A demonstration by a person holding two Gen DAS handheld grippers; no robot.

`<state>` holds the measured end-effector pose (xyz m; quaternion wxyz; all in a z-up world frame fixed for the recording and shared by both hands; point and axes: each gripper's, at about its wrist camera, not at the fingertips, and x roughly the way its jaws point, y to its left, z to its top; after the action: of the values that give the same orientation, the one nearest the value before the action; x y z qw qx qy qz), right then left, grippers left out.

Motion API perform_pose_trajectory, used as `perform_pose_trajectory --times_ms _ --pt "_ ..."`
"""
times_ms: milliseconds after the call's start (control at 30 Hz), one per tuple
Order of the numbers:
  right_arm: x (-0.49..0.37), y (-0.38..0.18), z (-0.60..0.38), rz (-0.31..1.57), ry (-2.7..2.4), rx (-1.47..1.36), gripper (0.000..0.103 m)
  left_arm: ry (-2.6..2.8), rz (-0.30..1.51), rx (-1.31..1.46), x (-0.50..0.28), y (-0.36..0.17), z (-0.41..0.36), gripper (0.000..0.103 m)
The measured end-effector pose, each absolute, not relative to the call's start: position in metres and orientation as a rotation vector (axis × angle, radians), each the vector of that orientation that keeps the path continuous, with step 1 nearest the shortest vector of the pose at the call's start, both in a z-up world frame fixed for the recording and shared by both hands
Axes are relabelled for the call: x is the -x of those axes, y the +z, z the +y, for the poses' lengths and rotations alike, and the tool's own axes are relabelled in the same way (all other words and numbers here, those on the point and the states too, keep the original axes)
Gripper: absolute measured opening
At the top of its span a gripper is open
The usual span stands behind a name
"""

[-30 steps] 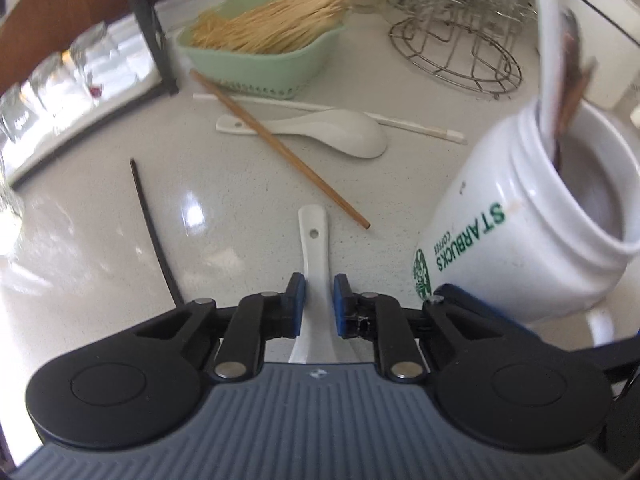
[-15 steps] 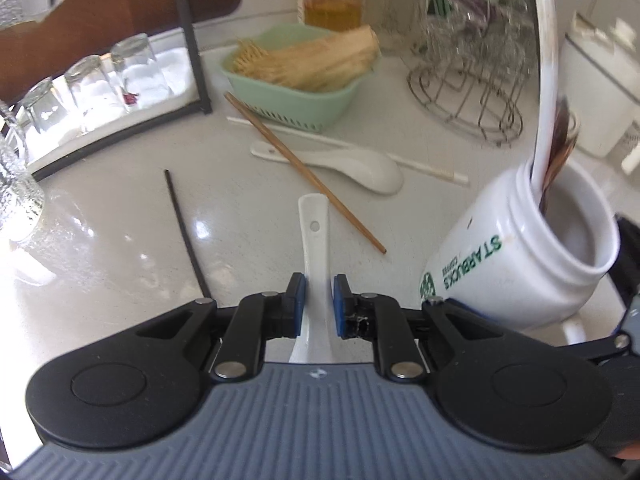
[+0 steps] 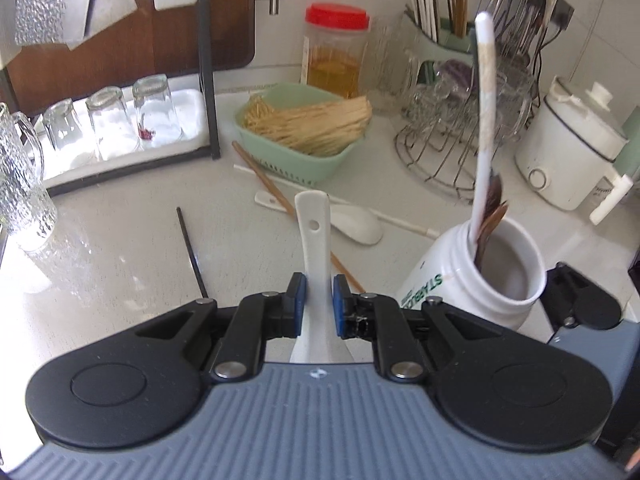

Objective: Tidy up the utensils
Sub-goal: 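Lift the white ceramic spoon with the left tool and carry it over the jar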

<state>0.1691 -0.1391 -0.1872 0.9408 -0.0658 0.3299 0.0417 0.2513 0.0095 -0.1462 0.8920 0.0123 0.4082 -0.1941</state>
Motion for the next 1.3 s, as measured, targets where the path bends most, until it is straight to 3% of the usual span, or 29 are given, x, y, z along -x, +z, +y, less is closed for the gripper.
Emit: perform_pose_trajectory --times_ms 833,1300 --pt "-0.172 -0.190 -0.135 0.648 0.047 0.114 0.092 -0.589 0.596 0.022 -0.232 -0.018 -0.010 0.017" --pt "-0.172 -0.189 -0.134 0.658 0.026 0.105 0.092 -0.731 0.615 -0.019 -0.239 -0.056 -0.048 0.017"
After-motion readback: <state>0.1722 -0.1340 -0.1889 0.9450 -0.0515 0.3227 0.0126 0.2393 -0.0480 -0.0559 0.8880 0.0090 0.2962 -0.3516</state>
